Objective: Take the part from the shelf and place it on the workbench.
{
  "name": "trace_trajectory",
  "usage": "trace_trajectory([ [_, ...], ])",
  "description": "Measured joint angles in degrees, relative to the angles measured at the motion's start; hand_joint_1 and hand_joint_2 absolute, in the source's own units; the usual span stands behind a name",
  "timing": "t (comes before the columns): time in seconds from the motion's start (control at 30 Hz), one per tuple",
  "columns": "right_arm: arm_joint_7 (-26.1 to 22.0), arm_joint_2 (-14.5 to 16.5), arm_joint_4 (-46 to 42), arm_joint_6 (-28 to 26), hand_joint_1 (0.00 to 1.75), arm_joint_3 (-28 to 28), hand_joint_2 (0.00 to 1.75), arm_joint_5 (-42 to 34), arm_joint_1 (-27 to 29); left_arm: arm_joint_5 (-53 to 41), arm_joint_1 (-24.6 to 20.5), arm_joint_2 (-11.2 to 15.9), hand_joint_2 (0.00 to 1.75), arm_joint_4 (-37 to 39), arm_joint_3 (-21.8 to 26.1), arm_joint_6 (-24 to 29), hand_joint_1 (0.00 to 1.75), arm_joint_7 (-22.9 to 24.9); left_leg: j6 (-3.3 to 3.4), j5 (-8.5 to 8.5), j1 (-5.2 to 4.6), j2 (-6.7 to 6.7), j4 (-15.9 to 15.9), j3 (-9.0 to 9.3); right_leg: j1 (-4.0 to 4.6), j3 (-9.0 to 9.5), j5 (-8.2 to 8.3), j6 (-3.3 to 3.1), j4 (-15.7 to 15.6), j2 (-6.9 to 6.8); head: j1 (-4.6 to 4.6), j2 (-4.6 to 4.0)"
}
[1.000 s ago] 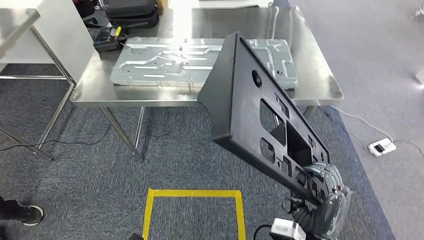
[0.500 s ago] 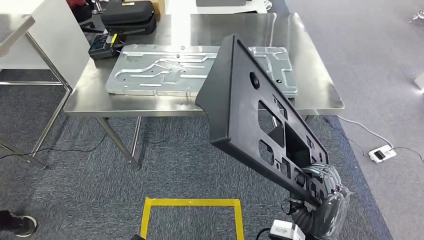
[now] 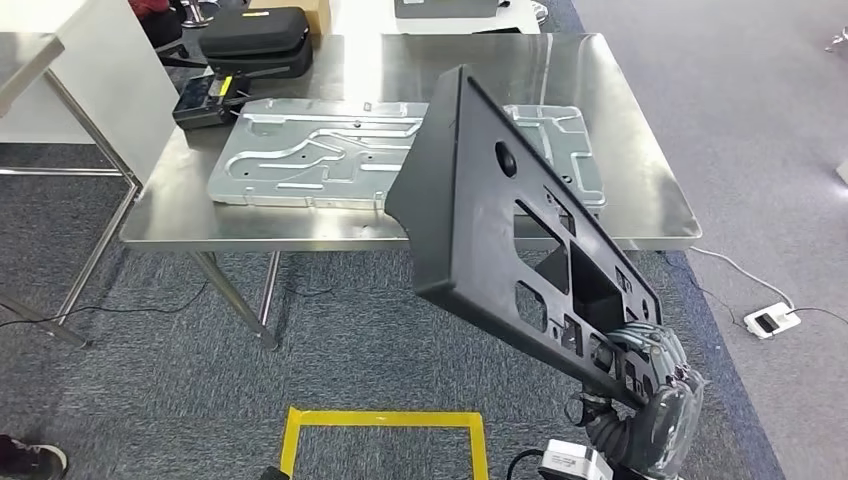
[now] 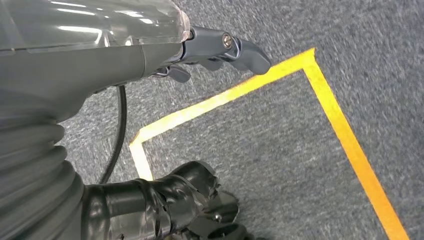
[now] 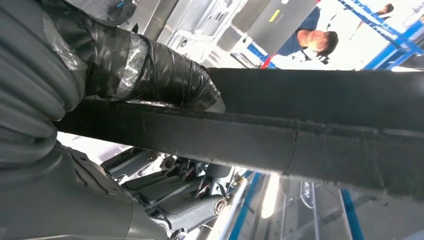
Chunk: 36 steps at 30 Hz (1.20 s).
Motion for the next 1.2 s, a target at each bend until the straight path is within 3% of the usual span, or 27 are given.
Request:
trace_trajectory([
  [0.07, 0.02, -0.01, -0.01, 0.0, 1.75, 0.02, 1.75, -0.02, -0.02, -0.01, -0.04, 0.0, 1.75, 0.0, -0.05, 0.02, 0.0, -0.01, -0.52, -0.63, 0.04, 0.08, 0.53, 0.11, -0.33, 0.54, -0.2, -0.59, -0.6, 0.06, -0.03, 0.0],
  [0.1, 0.01, -0.01, -0.03, 0.01, 1.75, 0.03, 1.75, -0.02, -0.07, -0.01, -0.08, 0.0, 1.75, 0.0, -0.07, 0.04, 0.0, -0.02, -0.77, -1.5, 0.06, 0.1, 2.29, -0.61, -0.51, 0.97, -0.33, -0.92, -0.94, 0.0, -0.05, -0.01],
  [0.13, -0.01, -0.01, -0.04, 0.01, 1.75, 0.05, 1.75, -0.02, -0.12, -0.01, -0.09, 0.0, 1.75, 0.0, -0.07, 0.05, 0.0, -0.03, -0.97, -2.8, 0.15, 0.11, 5.36, -2.15, -0.6, 1.41, -0.54, -1.24, -1.17, -0.1, -0.09, -0.01],
  [0.2, -0.03, -0.01, -0.03, 0.01, 1.75, 0.06, 1.75, -0.02, -0.23, -0.01, 0.0, 0.01, 1.75, 0.0, -0.08, 0.06, 0.0, -0.04, -1.26, -5.33, 0.27, 0.11, 13.32, -7.03, -0.55, 2.1, -1.18, -1.66, -1.25, -0.23, -0.12, -0.02],
  [0.23, -0.04, -0.01, 0.0, 0.01, 1.75, 0.07, 1.75, -0.03, -0.24, 0.0, 0.1, 0.02, 1.75, 0.0, -0.08, 0.06, 0.0, -0.04, -1.37, -5.51, 0.34, 0.11, 16.09, -9.17, -0.52, 2.5, -1.55, -1.71, -1.24, -0.2, -0.12, -0.01],
  [0.27, -0.04, -0.01, 0.03, 0.01, 1.75, 0.07, 1.75, -0.04, -0.23, 0.0, 0.2, 0.02, 1.75, 0.0, -0.08, 0.07, 0.0, -0.04, -1.44, -4.43, 0.4, 0.11, 16.78, -10.41, -0.52, 3.01, -1.96, -1.67, -1.23, -0.11, -0.12, -0.01],
  [0.3, -0.05, -0.01, 0.04, 0.01, 1.75, 0.07, 1.75, -0.05, -0.23, -0.01, 0.27, 0.02, 1.75, 0.0, -0.09, 0.08, 0.0, -0.04, -1.42, -2.25, 0.46, 0.12, 15.29, -10.6, -0.52, 3.63, -2.41, -1.59, -1.22, -0.01, -0.13, -0.01],
  [0.37, -0.12, -0.01, 0.05, 0.01, 1.75, 0.07, 1.75, -0.06, -0.24, -0.01, 0.32, 0.04, 1.75, 0.0, -0.09, 0.11, 0.0, -0.03, -1.09, 3.21, 0.46, 0.09, 8.31, -8.74, -0.51, 4.83, -3.43, -1.25, -1.17, 0.11, -0.08, 0.0],
  [0.43, -0.22, -0.01, 0.04, 0.01, 1.75, 0.07, 1.75, -0.06, -0.28, -0.01, 0.3, 0.09, 1.75, 0.0, -0.1, 0.15, 0.0, -0.01, -0.65, 5.37, 0.23, 0.05, 3.12, -6.99, -0.39, 5.2, -4.23, -0.65, -1.02, 0.21, -0.08, -0.01],
  [0.53, -0.26, -0.01, 0.02, 0.01, 1.75, 0.08, 1.75, -0.06, -0.33, -0.01, 0.27, 0.14, 1.75, 0.0, -0.13, 0.22, 0.0, 0.02, -0.04, 4.79, 0.12, 0.03, 1.81, -6.51, -0.37, 5.27, -4.69, 0.3, -1.29, 0.27, -0.14, -0.01],
  [0.6, -0.27, -0.01, -0.02, 0.0, 1.75, 0.08, 1.75, -0.06, -0.43, -0.01, 0.29, 0.16, 1.75, 0.0, -0.13, 0.28, 0.0, 0.01, 0.55, 4.71, 0.42, 0.0, 0.97, -5.73, -0.43, 4.74, -5.68, 0.85, 0.46, 0.14, -0.11, 0.0],
  [0.63, -0.27, -0.01, -0.03, 0.0, 1.75, 0.08, 1.75, -0.06, -0.48, -0.01, 0.24, 0.16, 1.75, 0.0, -0.13, 0.3, 0.0, 0.01, 0.86, 4.58, 0.56, 0.01, 0.67, -5.26, -0.52, 3.43, -6.78, 1.1, 3.09, 0.07, -0.09, -0.01],
  [0.7, -0.27, -0.01, 0.02, 0.0, 1.75, 0.09, 1.75, -0.07, -0.52, -0.01, 0.16, 0.18, 1.75, 0.0, -0.13, 0.31, 0.0, 0.0, 1.23, 3.95, 0.52, 0.04, 0.53, -4.48, -0.68, -1.22, -9.25, 1.51, 10.84, 0.03, -0.07, -0.01],
  [0.73, -0.26, -0.02, 0.06, 0.01, 1.75, 0.09, 1.75, -0.08, -0.51, -0.01, 0.19, 0.19, 1.75, 0.0, -0.13, 0.31, 0.0, 0.01, 1.28, 3.56, 0.51, 0.04, 0.53, -4.06, -0.75, -3.53, -9.7, 1.65, 13.96, 0.02, -0.07, -0.01],
  [0.77, -0.25, -0.02, 0.09, 0.01, 1.75, 0.09, 1.75, -0.09, -0.49, -0.02, 0.23, 0.19, 1.75, 0.0, -0.13, 0.31, 0.0, 0.01, 1.23, 3.12, 0.52, 0.02, 0.54, -3.52, -0.8, -5.03, -9.0, 1.72, 15.22, 0.02, -0.08, 0.0],
  [0.8, -0.24, -0.03, 0.11, 0.01, 1.75, 0.09, 1.75, -0.1, -0.5, -0.02, 0.28, 0.2, 1.75, 0.0, -0.13, 0.31, 0.0, 0.02, 1.14, 2.63, 0.52, -0.03, 0.54, -2.87, -0.82, -5.44, -7.12, 1.7, 14.26, 0.01, -0.07, 0.0],
  [0.87, -0.24, -0.04, 0.11, 0.01, 1.75, 0.09, 1.75, -0.1, -0.54, -0.02, 0.33, 0.19, 1.75, 0.0, -0.13, 0.31, 0.0, 0.02, 0.81, 1.51, 0.54, -0.12, 0.5, -1.38, -0.8, -3.48, -1.72, 1.4, 7.54, -0.06, -0.06, 0.0],
  [0.9, -0.24, -0.05, 0.14, 0.01, 1.75, 0.09, 1.75, -0.1, -0.59, -0.02, 0.26, 0.19, 1.75, 0.0, -0.13, 0.32, 0.0, 0.02, 0.52, 0.94, 0.45, -0.16, 0.55, -0.83, -0.64, -2.18, 0.01, 1.16, 4.24, -0.12, -0.04, 0.0],
  [0.93, -0.23, -0.06, 0.16, 0.01, 1.75, 0.09, 1.75, -0.1, -0.68, -0.02, 0.19, 0.2, 1.75, 0.0, -0.13, 0.32, 0.0, 0.02, 0.22, 0.5, 0.36, -0.16, 0.55, -0.53, -0.49, -1.2, 0.72, 0.83, 1.98, -0.18, -0.05, 0.0],
  [1.0, -0.19, -0.08, 0.2, 0.01, 1.75, 0.09, 1.75, -0.14, -0.81, -0.04, 0.03, 0.23, 1.75, 0.0, -0.13, 0.33, 0.0, 0.02, -0.35, 0.03, 0.18, -0.09, 0.36, -0.35, -0.21, -0.58, 0.11, 0.21, 0.7, -0.16, -0.1, -0.01],
  [1.1, -0.13, -0.1, 0.16, 0.01, 1.75, 0.09, 1.75, -0.21, -0.89, -0.15, -0.04, 0.24, 1.75, 0.0, -0.15, 0.34, 0.0, 0.01, -1.14, -1.19, 0.3, 0.08, 1.62, -0.48, -0.49, 0.22, -0.45, -0.89, -0.1, -0.04, -0.22, 0.0],
  [1.13, -0.14, -0.1, 0.16, 0.01, 1.75, 0.09, 1.75, -0.21, -0.96, -0.17, -0.08, 0.24, 1.75, 0.0, -0.15, 0.34, 0.0, 0.01, -1.37, -2.32, 0.36, 0.08, 4.07, -1.62, -0.6, 0.65, -0.66, -1.27, -0.35, -0.11, -0.24, 0.0],
  [1.2, -0.13, -0.1, 0.19, 0.01, 1.75, 0.09, 1.75, -0.21, -1.06, -0.17, -0.06, 0.25, 1.75, 0.0, -0.15, 0.36, 0.0, 0.01, -1.61, -5.04, 0.43, 0.09, 11.78, -6.1, -0.54, 1.36, -1.29, -1.76, -0.47, -0.26, -0.28, 0.0],
])
